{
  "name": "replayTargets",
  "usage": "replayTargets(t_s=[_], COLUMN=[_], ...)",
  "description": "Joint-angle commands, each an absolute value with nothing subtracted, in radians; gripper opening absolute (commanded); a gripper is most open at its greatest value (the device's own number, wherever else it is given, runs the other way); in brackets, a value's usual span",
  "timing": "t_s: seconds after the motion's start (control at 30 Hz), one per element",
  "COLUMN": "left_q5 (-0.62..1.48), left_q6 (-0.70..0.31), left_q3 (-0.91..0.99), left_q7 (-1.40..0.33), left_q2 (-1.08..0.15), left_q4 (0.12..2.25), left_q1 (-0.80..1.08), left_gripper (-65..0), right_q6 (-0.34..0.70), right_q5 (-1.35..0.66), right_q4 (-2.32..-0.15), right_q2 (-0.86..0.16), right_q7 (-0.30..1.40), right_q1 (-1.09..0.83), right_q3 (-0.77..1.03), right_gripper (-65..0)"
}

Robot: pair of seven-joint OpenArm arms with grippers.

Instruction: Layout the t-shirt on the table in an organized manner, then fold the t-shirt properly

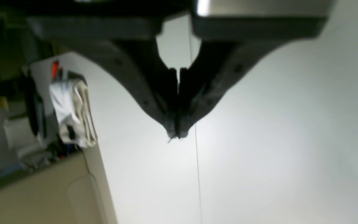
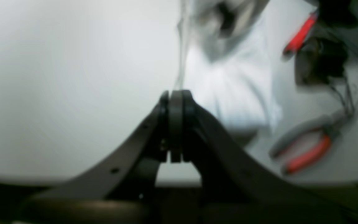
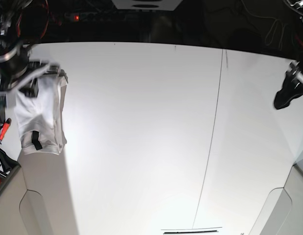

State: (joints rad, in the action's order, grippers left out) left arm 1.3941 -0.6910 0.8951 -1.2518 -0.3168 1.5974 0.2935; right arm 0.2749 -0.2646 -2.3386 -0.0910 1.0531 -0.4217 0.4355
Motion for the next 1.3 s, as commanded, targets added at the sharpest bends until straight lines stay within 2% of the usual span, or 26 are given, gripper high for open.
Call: replayTargets(t_s=[0.0,0.17,0.23,0.33,0.43,0.57,0.67,0.77,0.8,0.83,0.93,1.0,1.1,1.27], left_q5=[1.45,1.466,1.451,1.447,1.374,1.205,1.048,0.806,0.723,0.649,0.529,0.49,0.432,0.316], left_q6=[-0.698,-0.698,-0.698,-0.698,-0.698,-0.698,-0.698,-0.698,-0.678,-0.599,-0.334,-0.242,-0.228,-0.237], left_q3=[0.947,1.11,1.113,1.06,0.916,0.617,0.357,0.114,0.041,-0.023,-0.169,-0.236,-0.293,-0.316], left_q7=[-1.263,-1.325,-1.324,-1.274,-1.129,-0.787,-0.495,-0.207,-0.139,-0.088,0.0,0.039,0.087,0.101], left_q2=[-0.35,-0.38,-0.411,-0.478,-0.548,-0.642,-0.69,-0.688,-0.675,-0.652,-0.545,-0.462,-0.345,-0.214], left_q4=[1.615,1.608,1.576,1.483,1.36,1.169,1.042,0.958,0.937,0.913,0.803,0.699,0.534,0.363], left_q1=[0.334,0.56,0.68,0.864,1.018,1.103,1.065,0.935,0.876,0.817,0.658,0.562,0.429,0.26], left_gripper=[-65.0,-65.0,-65.0,-65.0,-65.0,-65.0,-65.0,-65.0,-65.0,-65.0,-65.0,-65.0,-65.0,-65.0], right_q6=[0.282,0.296,0.296,0.3,0.321,0.393,0.458,0.503,0.505,0.504,0.463,0.426,0.396,0.288], right_q5=[-0.27,-0.27,-0.273,-0.343,-0.395,-0.458,-0.49,-0.474,-0.452,-0.427,-0.374,-0.374,-0.373,-0.292], right_q4=[-2.356,-2.356,-2.332,-2.186,-1.972,-1.615,-1.322,-1.026,-0.931,-0.839,-0.6,-0.484,-0.407,-0.409], right_q2=[-0.097,-0.128,-0.164,-0.255,-0.345,-0.462,-0.527,-0.541,-0.532,-0.517,-0.444,-0.387,-0.302,-0.178], right_q7=[1.033,1.032,1.032,1.018,0.96,0.866,0.705,0.5,0.437,0.382,0.265,0.245,0.223,0.208], right_q1=[-0.477,-0.704,-0.775,-0.875,-0.915,-0.889,-0.823,-0.673,-0.607,-0.54,-0.36,-0.263,-0.16,-0.055], right_q3=[0.445,0.496,0.511,0.509,0.494,0.415,0.296,0.143,0.089,0.038,-0.073,-0.115,-0.141,-0.142], right_gripper=[-65.0,-65.0,-65.0,-65.0,-65.0,-65.0,-65.0,-65.0,-65.0,-65.0,-65.0,-65.0,-65.0,-65.0])
